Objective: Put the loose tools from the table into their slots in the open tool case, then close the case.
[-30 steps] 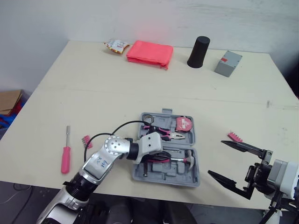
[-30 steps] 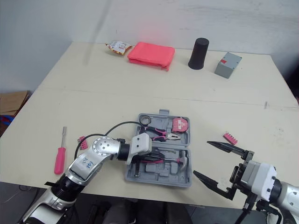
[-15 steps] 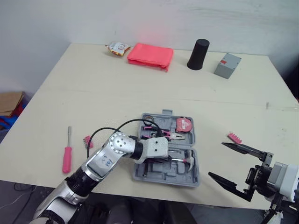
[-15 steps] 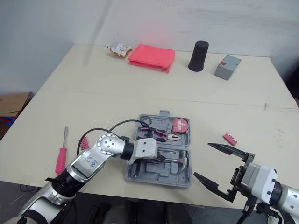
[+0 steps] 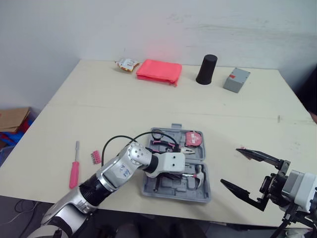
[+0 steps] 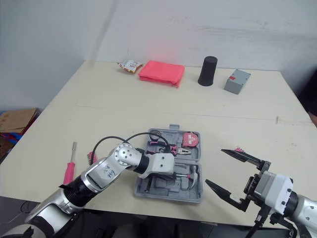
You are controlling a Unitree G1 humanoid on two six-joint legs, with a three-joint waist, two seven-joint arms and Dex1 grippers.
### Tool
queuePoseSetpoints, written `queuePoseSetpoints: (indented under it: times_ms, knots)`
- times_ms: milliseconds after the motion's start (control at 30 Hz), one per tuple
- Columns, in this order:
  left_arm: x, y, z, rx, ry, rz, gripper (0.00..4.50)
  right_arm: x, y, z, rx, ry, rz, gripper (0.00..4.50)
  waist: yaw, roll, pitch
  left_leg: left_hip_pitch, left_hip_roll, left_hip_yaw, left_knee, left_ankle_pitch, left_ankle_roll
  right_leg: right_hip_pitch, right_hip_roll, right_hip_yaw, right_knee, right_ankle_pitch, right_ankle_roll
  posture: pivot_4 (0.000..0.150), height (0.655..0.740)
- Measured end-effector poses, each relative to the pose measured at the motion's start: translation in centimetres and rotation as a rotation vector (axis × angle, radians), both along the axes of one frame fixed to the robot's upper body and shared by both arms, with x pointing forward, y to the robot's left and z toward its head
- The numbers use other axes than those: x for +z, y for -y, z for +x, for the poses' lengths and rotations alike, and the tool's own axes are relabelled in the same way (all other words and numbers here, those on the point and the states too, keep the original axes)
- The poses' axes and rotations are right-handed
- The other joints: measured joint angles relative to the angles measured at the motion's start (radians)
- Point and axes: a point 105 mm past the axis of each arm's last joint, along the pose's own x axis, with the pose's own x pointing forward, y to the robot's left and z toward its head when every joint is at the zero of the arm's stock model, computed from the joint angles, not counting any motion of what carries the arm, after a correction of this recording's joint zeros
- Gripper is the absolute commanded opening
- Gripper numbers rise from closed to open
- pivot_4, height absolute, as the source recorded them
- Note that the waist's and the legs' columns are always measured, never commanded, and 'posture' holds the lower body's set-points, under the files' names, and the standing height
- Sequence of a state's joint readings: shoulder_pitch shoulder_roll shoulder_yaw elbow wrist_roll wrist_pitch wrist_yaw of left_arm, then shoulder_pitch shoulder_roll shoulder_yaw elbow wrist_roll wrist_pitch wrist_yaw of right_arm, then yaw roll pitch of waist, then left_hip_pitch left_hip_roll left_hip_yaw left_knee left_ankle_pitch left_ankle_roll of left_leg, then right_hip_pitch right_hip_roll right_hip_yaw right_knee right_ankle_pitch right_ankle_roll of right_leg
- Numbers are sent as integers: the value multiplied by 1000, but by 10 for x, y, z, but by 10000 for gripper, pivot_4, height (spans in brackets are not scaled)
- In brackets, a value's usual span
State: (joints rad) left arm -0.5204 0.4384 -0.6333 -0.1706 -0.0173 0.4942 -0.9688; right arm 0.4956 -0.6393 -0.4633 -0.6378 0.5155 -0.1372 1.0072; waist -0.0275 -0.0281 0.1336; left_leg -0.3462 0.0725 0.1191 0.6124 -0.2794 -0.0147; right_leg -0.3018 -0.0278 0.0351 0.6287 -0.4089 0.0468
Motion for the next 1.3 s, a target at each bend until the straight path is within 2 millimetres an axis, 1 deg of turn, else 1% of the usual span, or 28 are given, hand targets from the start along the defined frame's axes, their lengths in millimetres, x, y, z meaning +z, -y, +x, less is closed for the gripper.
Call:
queuePoseSetpoints:
  times_ms: [67,100,133,167,200,267,300,333,367,400,433,500,533,600,633,700,733,800,833,900,1000,1067,1100,1167,1200,1233,1300]
  knots:
    - [2,-3,-3,-26,-20,-77,483,-3,3,0,-11,-2,5,45000,0,6,5,-5,0,0,0,0,0,-5,0,0,1,1,2,1500,7400]
    - [4,-5,-4,-23,-29,-106,483,-5,5,-1,-16,-8,3,45000,0,7,10,-6,0,0,0,1,0,-6,0,-1,1,3,6,1500,7400]
    - [13,-9,-3,-17,-40,-182,483,-6,9,-1,-27,-8,-4,45000,-1,8,18,-7,0,0,0,1,0,-8,1,-1,1,10,18,1500,7400]
    - [24,-14,-1,-18,-27,-243,483,-7,14,-2,-41,-12,-13,45000,0,8,21,-8,0,0,1,0,0,-12,1,-2,0,10,18,1500,7400]
    - [37,-22,3,-17,8,-291,2793,-7,20,-2,-60,-6,-22,45000,1,8,22,-13,0,0,1,1,0,-18,1,-2,1,10,19,1500,7400]
    - [63,-42,7,-22,94,-358,8527,-5,32,-2,-87,0,-52,45000,1,10,23,-22,0,0,4,4,-6,-26,2,-2,0,10,20,1500,7400]
    - [71,-54,8,-7,124,-373,13785,-6,40,-3,-104,-5,-73,45000,1,10,23,-22,0,1,3,3,-6,-26,2,-1,-1,9,22,1500,7400]
    - [75,-63,8,12,134,-385,17128,-5,46,-3,-122,-3,-82,45000,1,10,24,-22,-1,1,4,3,-6,-26,2,0,-1,8,23,1500,7400]
    - [78,-75,8,52,131,-410,22317,-5,53,-4,-130,0,-99,45000,-1,11,24,-22,-1,1,4,1,-7,-26,2,0,-1,6,24,1500,7400]
    - [78,-86,9,91,130,-419,25944,-5,62,-6,-152,-3,-112,45000,-1,11,26,-23,-1,2,4,0,-6,-26,2,1,-2,6,25,1500,7400]
    - [80,-103,10,157,135,-431,30927,-6,73,-8,-177,-11,-130,45000,-1,10,28,-23,-1,2,4,-1,-6,-26,2,1,-2,5,25,1500,7400]
    - [83,-130,18,266,170,-435,39351,-6,88,-9,-216,-18,-148,45000,-1,9,32,-22,-1,2,4,-1,-6,-26,2,1,-2,5,25,1500,7400]
    - [83,-148,21,324,202,-413,44247,-6,96,-9,-234,-8,-156,45000,-1,7,33,-22,-1,2,4,-1,-6,-26,2,1,-2,5,25,1500,7400]
    - [80,-204,28,507,255,-342,44725,-8,121,-9,-298,-4,-180,45000,-6,5,37,-21,-1,3,4,-2,-3,-26,1,2,-2,5,25,1500,7400]
    - [83,-229,31,598,279,-327,44725,-10,133,-11,-338,-14,-188,45000,-6,5,40,-21,-2,3,4,-4,0,-26,1,1,-1,5,25,1500,7400]
    - [87,-272,30,741,322,-300,44725,-15,146,-9,-365,-16,-199,45000,-8,4,41,-20,-2,3,4,-5,1,-26,0,1,-1,5,24,1500,7400]
    - [88,-299,28,829,340,-275,44725,-15,154,-8,-377,-11,-215,45000,-12,5,43,-20,-2,3,4,-5,1,-26,-1,1,-1,6,24,1500,7400]
    - [92,-350,20,1012,369,-252,44725,-18,170,-9,-406,-23,-249,45000,-16,6,45,-20,-2,4,4,-6,1,-26,-2,0,-1,5,24,1500,7400]
    - [92,-375,11,1097,379,-219,44725,-18,178,-8,-426,-22,-262,45000,-19,7,46,-20,-2,4,4,-6,1,-27,-2,0,-1,5,24,1500,7400]
    - [85,-402,-5,1181,382,-155,44725,-17,193,-9,-479,-15,-266,45000,-25,8,47,-20,-2,5,3,-6,0,-27,-4,0,-1,5,24,1500,7400]
    - [72,-429,-23,1284,365,-104,44725,-19,201,-12,-513,-10,-262,45000,-24,7,47,-21,-2,4,3,-7,-1,-28,-3,-2,0,5,24,1500,7400]
    - [70,-440,-29,1348,383,-113,44725,-22,205,-14,-524,-11,-262,45000,-23,6,48,-22,-2,4,3,-7,0,-29,-3,-2,1,5,24,1500,7400]
    - [72,-442,-30,1357,402,-113,44725,-22,205,-13,-530,-5,-260,45000,-24,5,48,-21,-2,4,3,-7,0,-29,-4,-2,2,5,24,1500,7400]
    - [75,-441,-31,1346,418,-107,44725,-21,203,-8,-518,12,-255,45000,-28,4,48,-20,-3,4,3,-7,1,-29,-4,-2,5,5,24,1500,7400]
    - [76,-437,-31,1330,425,-107,44725,-23,199,-4,-502,15,-247,45000,-29,3,49,-20,-3,4,4,-6,1,-29,-5,-2,7,5,24,1500,7400]
    - [76,-431,-28,1309,432,-114,44725,-24,195,-1,-488,18,-239,45000,-30,3,49,-19,-3,4,4,-5,1,-29,-5,-2,8,5,24,1500,7400]
    - [76,-414,-25,1253,433,-120,44725,-25,181,13,-437,26,-195,45000,-35,4,49,-18,-3,4,4,-5,1,-29,-5,-1,11,5,24,1500,7400]
